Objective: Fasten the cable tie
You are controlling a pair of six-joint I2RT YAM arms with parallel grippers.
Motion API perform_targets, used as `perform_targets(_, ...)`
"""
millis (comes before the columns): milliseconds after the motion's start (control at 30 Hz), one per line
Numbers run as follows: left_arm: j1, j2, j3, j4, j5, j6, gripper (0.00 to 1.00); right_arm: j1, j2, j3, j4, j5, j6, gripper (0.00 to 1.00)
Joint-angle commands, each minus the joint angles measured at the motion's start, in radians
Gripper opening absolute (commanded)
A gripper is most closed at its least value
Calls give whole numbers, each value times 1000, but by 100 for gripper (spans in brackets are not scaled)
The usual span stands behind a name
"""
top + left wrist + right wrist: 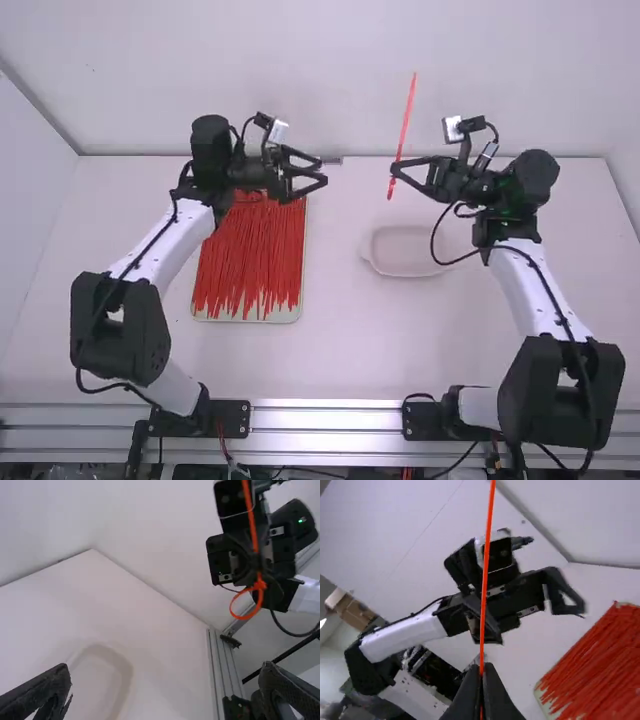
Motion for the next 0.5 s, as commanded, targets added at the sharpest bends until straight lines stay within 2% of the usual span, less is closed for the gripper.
perform_targets(0,29,-17,14,-17,68,8,99,-35,-19,31,-63,40,-135,0)
perform_targets(100,30,-17,6,-29,66,8,99,-57,-19,32,-197,89,-261,0)
perform_targets(233,14,-17,-21,-33,58,8,99,-76,-19,32,-483,228,-500,0)
perform_targets(300,12,-17,-33,-62,58,35,99,-83,-19,32,-655,348,-636,0)
perform_targets(467,18,-17,-38,-154,59,94,99,-65,-19,32,-898,600,-814,0)
